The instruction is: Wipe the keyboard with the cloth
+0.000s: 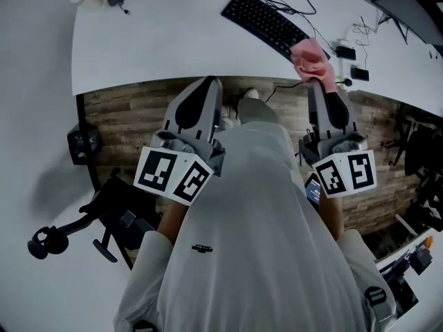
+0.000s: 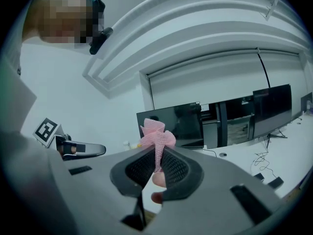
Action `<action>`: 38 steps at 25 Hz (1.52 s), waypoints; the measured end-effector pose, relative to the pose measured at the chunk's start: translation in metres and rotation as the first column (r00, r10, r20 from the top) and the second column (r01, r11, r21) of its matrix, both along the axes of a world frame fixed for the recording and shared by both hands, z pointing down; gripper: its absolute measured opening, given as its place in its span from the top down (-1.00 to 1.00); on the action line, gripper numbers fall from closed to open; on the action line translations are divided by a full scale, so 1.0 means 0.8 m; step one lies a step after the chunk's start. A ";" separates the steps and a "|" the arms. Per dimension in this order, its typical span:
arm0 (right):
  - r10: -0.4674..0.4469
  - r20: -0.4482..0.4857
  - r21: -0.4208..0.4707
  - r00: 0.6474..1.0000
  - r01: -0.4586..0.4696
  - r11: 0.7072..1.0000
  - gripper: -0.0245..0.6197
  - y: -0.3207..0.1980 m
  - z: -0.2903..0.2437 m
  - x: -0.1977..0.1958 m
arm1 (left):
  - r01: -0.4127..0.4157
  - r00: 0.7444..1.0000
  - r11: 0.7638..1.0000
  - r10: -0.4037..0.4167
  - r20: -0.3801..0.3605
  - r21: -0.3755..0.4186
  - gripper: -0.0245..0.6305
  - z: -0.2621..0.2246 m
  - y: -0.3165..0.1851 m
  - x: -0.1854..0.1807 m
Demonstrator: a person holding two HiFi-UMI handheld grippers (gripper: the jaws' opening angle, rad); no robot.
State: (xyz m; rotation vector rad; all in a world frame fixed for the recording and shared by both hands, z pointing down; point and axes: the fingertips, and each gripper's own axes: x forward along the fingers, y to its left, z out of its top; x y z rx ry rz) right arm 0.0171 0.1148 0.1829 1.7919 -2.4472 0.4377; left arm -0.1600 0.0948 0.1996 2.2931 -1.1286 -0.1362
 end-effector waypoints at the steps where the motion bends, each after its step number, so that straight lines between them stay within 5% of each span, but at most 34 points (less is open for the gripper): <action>1: 0.010 0.000 0.001 1.000 -0.010 1.000 0.83 -0.002 0.002 0.004 | -0.008 1.000 1.000 0.008 0.007 -0.001 0.88 0.001 -0.002 0.004; 11: 0.163 -0.006 -0.045 0.987 -0.163 0.986 0.83 0.000 0.032 0.077 | -0.119 0.991 0.992 0.121 0.058 -0.030 0.88 0.017 -0.017 0.061; 22: 0.324 -0.045 -0.111 0.945 -0.327 0.939 0.83 -0.016 0.084 0.189 | -0.225 0.961 0.970 0.237 0.142 -0.095 0.88 0.053 -0.048 0.141; 31: 0.345 -0.102 -0.195 0.933 -0.359 0.913 0.83 -0.050 0.145 0.264 | -0.238 0.946 0.960 0.263 0.188 -0.147 0.88 0.083 -0.097 0.211; 38: 0.279 -0.185 -0.308 0.942 -0.325 0.894 0.83 -0.076 0.218 0.296 | -0.205 0.929 0.963 0.248 0.274 -0.175 0.88 0.124 -0.138 0.243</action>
